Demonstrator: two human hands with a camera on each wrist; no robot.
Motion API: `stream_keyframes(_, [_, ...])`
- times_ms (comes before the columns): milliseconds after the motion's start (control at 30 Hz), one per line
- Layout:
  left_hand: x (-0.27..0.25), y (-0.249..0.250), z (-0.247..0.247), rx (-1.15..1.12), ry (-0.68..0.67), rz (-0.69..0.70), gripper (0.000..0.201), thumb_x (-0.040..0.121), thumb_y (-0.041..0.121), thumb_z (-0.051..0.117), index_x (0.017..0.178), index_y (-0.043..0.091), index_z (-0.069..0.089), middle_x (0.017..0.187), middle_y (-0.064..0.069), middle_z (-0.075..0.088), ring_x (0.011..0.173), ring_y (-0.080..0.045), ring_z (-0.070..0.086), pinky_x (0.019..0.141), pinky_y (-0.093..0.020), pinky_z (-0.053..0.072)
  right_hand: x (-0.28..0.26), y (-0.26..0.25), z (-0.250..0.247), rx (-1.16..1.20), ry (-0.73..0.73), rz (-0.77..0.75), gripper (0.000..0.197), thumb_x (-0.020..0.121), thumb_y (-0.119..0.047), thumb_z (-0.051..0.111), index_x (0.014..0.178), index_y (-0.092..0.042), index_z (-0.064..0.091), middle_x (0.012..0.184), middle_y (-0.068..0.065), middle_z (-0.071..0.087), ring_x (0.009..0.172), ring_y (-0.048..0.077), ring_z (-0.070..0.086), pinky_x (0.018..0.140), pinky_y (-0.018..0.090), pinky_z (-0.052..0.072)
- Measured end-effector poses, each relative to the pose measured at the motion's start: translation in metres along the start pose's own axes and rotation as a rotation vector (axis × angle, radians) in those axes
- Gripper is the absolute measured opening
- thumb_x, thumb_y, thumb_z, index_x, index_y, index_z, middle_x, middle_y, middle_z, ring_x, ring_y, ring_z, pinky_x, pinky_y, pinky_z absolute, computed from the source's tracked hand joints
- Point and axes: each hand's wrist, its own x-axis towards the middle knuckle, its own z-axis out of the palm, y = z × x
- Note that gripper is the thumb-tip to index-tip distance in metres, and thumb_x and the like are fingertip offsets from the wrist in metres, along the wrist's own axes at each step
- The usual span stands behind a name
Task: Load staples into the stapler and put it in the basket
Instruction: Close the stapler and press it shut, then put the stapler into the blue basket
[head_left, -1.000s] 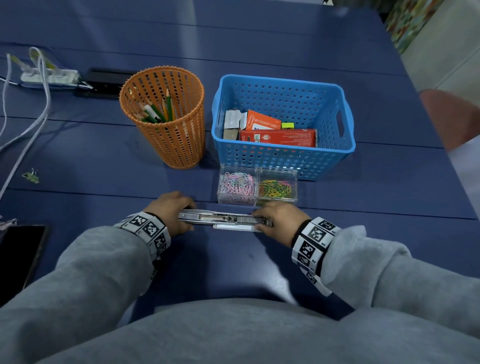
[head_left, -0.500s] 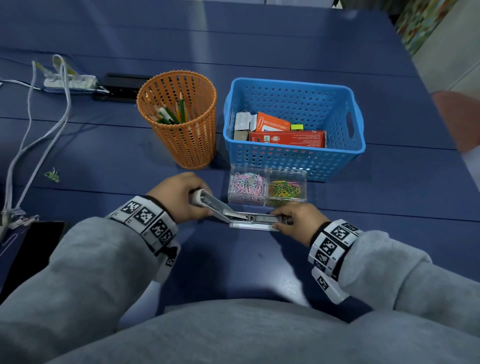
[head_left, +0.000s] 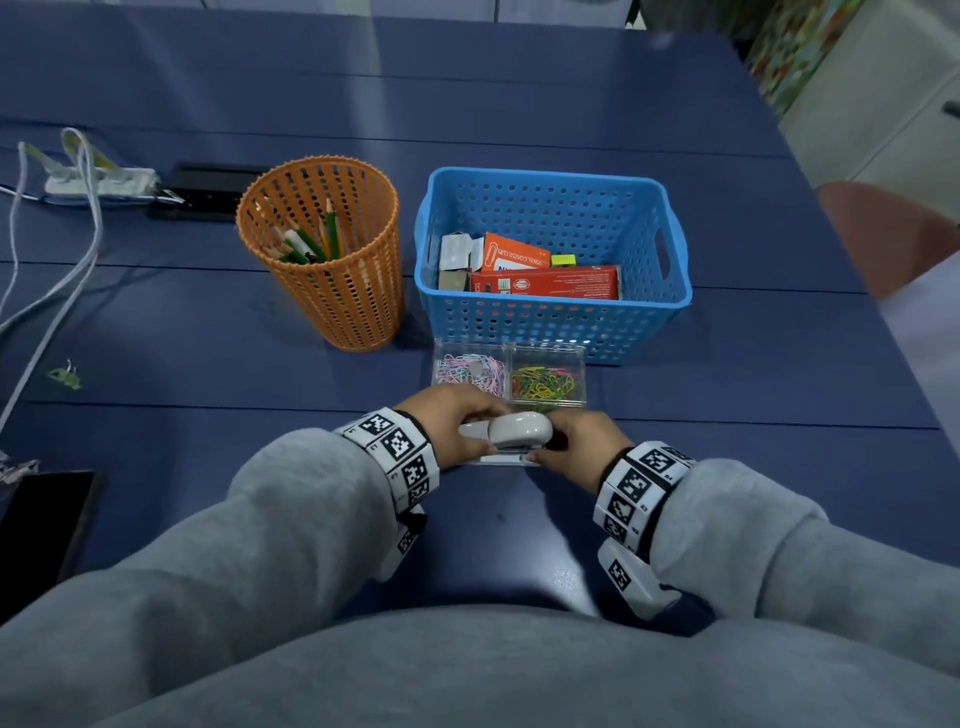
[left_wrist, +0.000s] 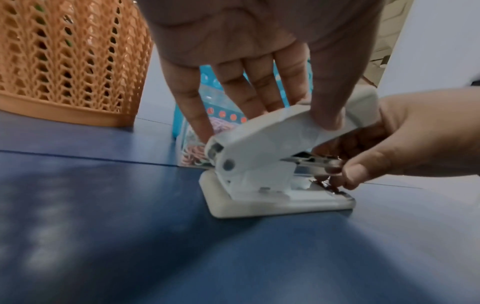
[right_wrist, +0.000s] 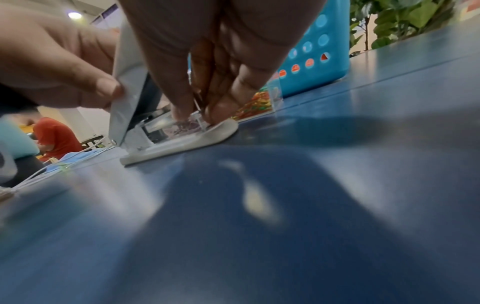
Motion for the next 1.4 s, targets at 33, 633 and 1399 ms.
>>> stream_keyframes(33, [0.002,0.0,0.002,0.025,-0.011,0.001,0.04,0.075,0.02,0.067,0.114,0.025,0.057,0.119,-0.003,0.062,0.109,-0.019,0.054,0.098,-0.032,0.042,0.0,0.001,0.0,0.024,-0.001,0.008,0.025,0.075,-0.019,0.07,0.098,-0.013,0.063,0.099,0.011,0.069,0.091,0.025,0.061,0.077,0.028,0.044])
stream_keyframes(633, [0.01,-0.018,0.025,0.317,-0.115,-0.057,0.031,0.075,0.012,0.062,0.105,0.013,0.056,0.114,-0.016,0.055,0.11,-0.033,0.048,0.094,-0.043,0.044,-0.005,0.017,0.014,0.094,-0.133,0.064,0.046,0.066,-0.024,0.079,0.107,-0.018,0.059,0.112,0.008,0.058,0.098,0.021,0.057,0.091,0.032,0.048])
stream_keyframes(1399, [-0.011,0.007,-0.02,0.081,0.136,0.03,0.039,0.069,0.027,0.073,0.105,0.02,0.062,0.108,-0.006,0.061,0.1,-0.021,0.054,0.088,-0.032,0.042,-0.013,-0.008,-0.035,0.865,-0.144,0.077,0.003,0.087,-0.01,0.053,0.085,-0.011,0.053,0.072,0.007,0.056,0.037,0.006,0.055,0.035,0.015,0.046])
